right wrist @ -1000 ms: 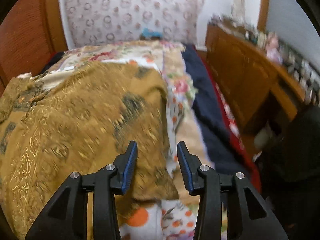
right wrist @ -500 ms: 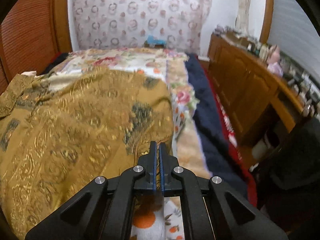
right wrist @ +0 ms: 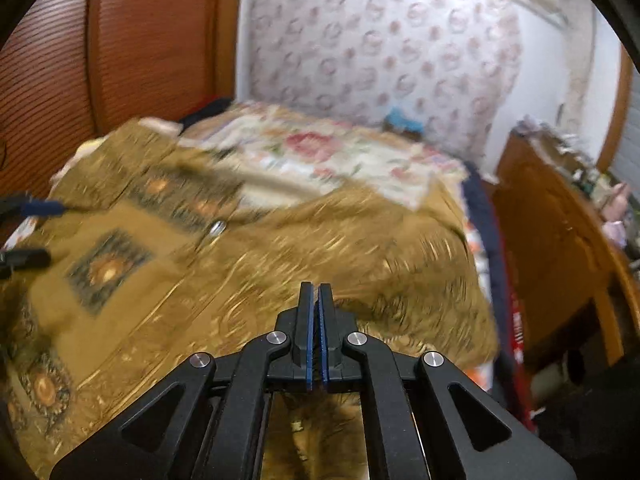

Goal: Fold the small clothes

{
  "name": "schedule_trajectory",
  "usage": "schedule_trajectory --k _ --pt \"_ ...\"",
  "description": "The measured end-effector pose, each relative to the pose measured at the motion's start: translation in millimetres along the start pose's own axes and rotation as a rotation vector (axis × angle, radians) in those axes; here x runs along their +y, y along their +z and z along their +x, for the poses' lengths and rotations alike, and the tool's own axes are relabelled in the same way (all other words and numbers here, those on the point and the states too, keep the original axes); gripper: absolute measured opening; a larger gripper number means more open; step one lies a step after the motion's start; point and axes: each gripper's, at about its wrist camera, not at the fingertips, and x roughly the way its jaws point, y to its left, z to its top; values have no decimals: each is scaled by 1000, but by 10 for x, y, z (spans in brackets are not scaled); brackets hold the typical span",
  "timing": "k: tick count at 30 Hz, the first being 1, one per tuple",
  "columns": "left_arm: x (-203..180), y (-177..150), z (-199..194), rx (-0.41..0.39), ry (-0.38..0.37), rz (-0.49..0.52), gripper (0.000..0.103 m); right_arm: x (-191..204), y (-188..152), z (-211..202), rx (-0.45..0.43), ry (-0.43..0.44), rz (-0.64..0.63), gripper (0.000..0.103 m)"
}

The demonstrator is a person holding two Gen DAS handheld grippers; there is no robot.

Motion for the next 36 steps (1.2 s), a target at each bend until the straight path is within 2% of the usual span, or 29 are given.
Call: schedule_trajectory --k 2,4,5,7,10,16,21,25,28,32,33,34,35,36 --pt "-3 -3 -19 -4 0 0 89 46 -78 71 26 -10 10 5" --pt "4 2 -27 -7 2 1 89 2 -113 61 31 -2 32 18" --pt "0 1 -35 -11 3 2 89 -46 -124 31 27 -1 45 22" --pt "2 7 -43 -15 1 1 89 -158 -135 -50 10 -13 65 37" --pt "-14 2 -32 -15 -7 -1 89 -375 -144 -138 -10 -40 114 43" --pt "-60 -6 -6 -6 -9 10 89 -793 -219 103 75 -64 245 43" --pt "-33 -26 -6 0 -8 6 89 -1023 -326 255 113 -146 319 43" --pt "-41 -45 -2 2 -14 1 89 -1077 -371 260 136 -177 327 43" --pt "-59 -51 13 6 -16 4 89 -1079 -399 302 157 -170 324 43" --pt "-63 -58 21 8 -16 5 89 -1055 -393 315 144 -168 311 43" --pt "-62 -60 17 7 -16 4 89 -1056 -388 329 144 -166 305 42" --pt "-58 -63 12 7 -16 2 89 -1046 -381 334 142 -162 298 33" --pt "-56 -64 14 7 -15 -1 89 -1027 -366 347 140 -147 285 29" --pt "-48 -68 15 8 -15 -4 89 -1010 -350 356 140 -137 274 18"
